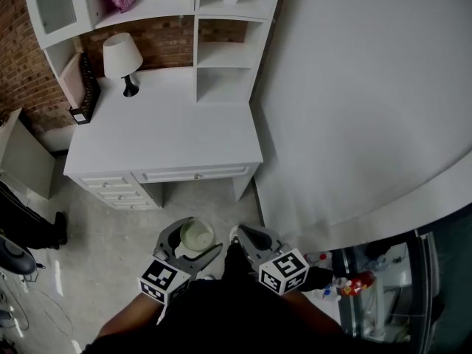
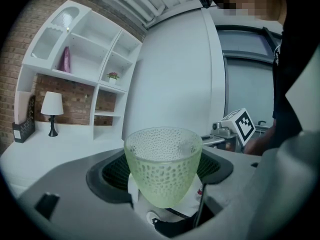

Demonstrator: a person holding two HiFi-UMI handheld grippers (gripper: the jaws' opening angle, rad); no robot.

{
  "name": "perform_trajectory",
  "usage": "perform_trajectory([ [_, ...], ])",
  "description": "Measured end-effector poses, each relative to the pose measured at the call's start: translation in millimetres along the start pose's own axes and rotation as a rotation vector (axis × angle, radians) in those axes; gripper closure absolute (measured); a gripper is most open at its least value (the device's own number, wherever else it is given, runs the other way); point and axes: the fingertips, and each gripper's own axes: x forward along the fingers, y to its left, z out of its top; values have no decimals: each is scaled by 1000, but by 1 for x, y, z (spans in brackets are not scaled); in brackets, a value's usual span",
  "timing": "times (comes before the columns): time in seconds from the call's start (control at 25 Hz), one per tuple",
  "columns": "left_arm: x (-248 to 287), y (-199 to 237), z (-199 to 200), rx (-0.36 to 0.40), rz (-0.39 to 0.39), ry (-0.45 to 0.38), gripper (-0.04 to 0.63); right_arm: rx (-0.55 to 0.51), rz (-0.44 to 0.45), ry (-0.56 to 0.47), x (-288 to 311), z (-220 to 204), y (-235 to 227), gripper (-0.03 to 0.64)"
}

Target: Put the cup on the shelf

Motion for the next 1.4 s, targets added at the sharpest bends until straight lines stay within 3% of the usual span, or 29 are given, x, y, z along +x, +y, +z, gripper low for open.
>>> perform_trajectory([
  [0.28,43,39,12,8,41,-4,212,-6,39,-26,43,24,-48,612],
  [0.92,184,151,86,10,182,-33,212,-43,168,-28,173,115,-201,612],
  [1.24,242,187,107,26,196,-33,212,-13,135,-84,194,152,-279,612],
  [1.4,255,199,108,33,183,-16,212,4,137,-80,202,153,-286,612],
])
